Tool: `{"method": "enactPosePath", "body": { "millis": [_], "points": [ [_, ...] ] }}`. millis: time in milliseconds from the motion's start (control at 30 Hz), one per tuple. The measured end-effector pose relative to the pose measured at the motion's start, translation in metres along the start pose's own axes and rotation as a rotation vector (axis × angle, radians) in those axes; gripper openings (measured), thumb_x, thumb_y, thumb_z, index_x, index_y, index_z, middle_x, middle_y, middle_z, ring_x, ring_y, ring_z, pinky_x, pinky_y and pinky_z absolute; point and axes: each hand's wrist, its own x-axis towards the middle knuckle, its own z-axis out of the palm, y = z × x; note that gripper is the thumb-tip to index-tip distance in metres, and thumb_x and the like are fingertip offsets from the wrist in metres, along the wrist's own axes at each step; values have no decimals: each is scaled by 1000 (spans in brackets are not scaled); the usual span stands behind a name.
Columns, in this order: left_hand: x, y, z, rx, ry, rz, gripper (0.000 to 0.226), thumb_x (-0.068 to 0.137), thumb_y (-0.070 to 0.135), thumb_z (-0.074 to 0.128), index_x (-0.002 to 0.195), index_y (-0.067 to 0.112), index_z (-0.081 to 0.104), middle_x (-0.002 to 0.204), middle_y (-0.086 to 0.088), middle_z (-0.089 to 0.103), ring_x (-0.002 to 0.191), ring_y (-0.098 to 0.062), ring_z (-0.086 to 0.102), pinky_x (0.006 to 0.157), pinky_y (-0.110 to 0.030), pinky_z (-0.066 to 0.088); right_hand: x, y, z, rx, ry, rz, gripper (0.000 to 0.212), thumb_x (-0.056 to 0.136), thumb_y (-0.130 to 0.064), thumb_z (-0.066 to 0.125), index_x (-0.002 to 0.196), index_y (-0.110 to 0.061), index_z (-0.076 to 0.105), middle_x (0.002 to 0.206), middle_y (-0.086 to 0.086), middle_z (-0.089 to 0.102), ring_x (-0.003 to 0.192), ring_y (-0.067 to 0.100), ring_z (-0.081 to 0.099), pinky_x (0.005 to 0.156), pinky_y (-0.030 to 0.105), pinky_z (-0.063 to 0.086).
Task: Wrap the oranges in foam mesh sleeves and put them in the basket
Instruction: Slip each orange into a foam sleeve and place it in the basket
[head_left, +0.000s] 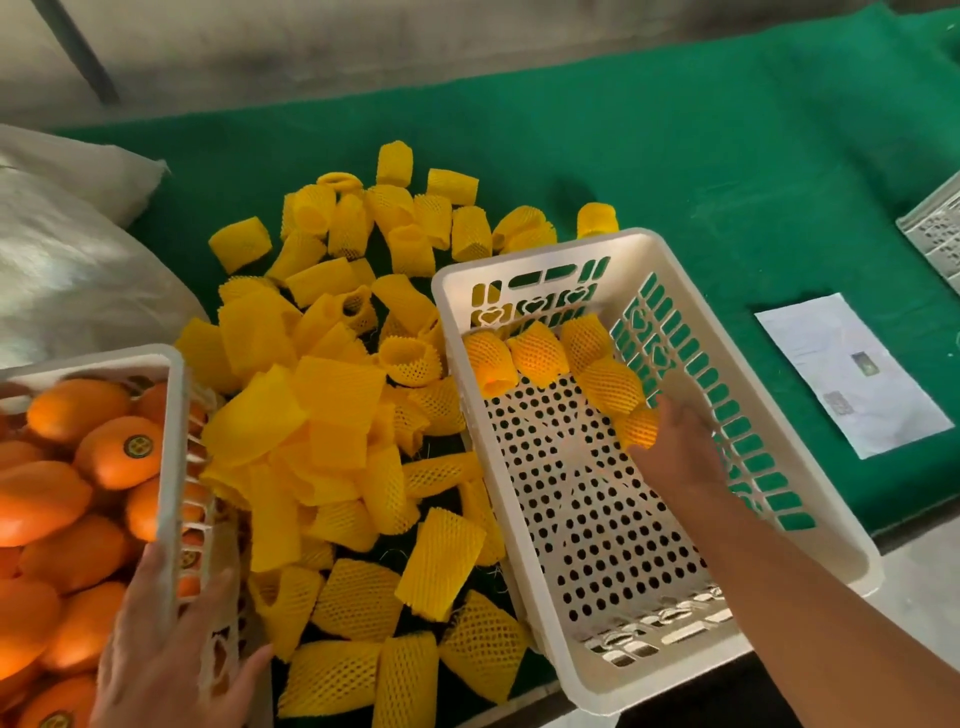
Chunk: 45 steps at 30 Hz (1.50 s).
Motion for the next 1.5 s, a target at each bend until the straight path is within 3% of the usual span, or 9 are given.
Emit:
{"method": "enactPosePath", "body": {
  "millis": [100,233,400,533,633,867,1067,1233,1500],
  "points": [
    [-2,-3,0,2,-16,-30,106,76,98,28,125,15,73,172,-9,15,142,-46,32,94,-77,42,-14,-6,-21,0,81,-56,70,86,-28,79,144,-15,43,145,12,52,126,36,56,93,53,54],
    [-4,3,-8,-36,-81,-39,91,67,80,50,126,14,73,170,-16,16,144,-47,31,100,-76,38,-50,-34,-44,65,123,-116,56,89,-30,77,137,-16,53,132,13,62,110,36,62,80,43,51],
    [-14,1,-10,-102,-86,-43,74,76,51,85,141,24,62,173,3,-10,157,-25,5,116,-58,26,-119,-99,-51,243,93,-265,53,96,-39,70,144,-26,53,142,-1,60,127,21,58,100,40,48],
    [-20,4,-17,-208,-78,-97,73,86,59,70,151,37,46,170,16,-20,158,-21,-3,118,-43,16,-183,-166,-46,410,115,-459,46,96,-45,65,139,-32,55,128,-23,51,118,-7,44,99,23,38],
    [-22,4,-22,-302,-105,-135,74,93,69,49,159,47,21,167,24,-22,158,-12,-13,119,-37,7,-220,-204,-33,370,65,-623,44,94,-39,72,135,-29,59,127,-19,57,115,-6,49,96,9,36],
    [-14,-44,-48,-324,66,-211,39,109,45,38,144,34,50,150,13,45,143,-9,37,117,-32,35,-252,-219,7,282,-88,-725,34,92,-33,78,123,-28,66,112,-25,53,100,-4,53,78,0,33],
    [-15,-57,-64,117,2,1,33,92,21,68,125,21,67,137,-3,57,128,-26,52,97,-44,51,-254,-209,10,278,-131,-698,34,95,-32,74,128,-29,66,121,-17,63,107,-4,51,91,11,39],
    [1,-76,-77,261,49,-243,62,82,30,78,139,20,55,145,-10,48,131,-34,41,92,-52,48,-251,-206,10,258,-164,-672,35,97,-33,71,132,-30,64,122,-17,61,109,-1,56,87,7,37],
    [7,-105,-72,58,55,-311,76,82,43,82,147,20,50,137,-10,57,128,-34,51,95,-49,55,-243,-203,54,38,-328,-657,32,105,-37,56,135,-30,61,153,-4,44,141,16,44,106,23,42]
  ]
}}
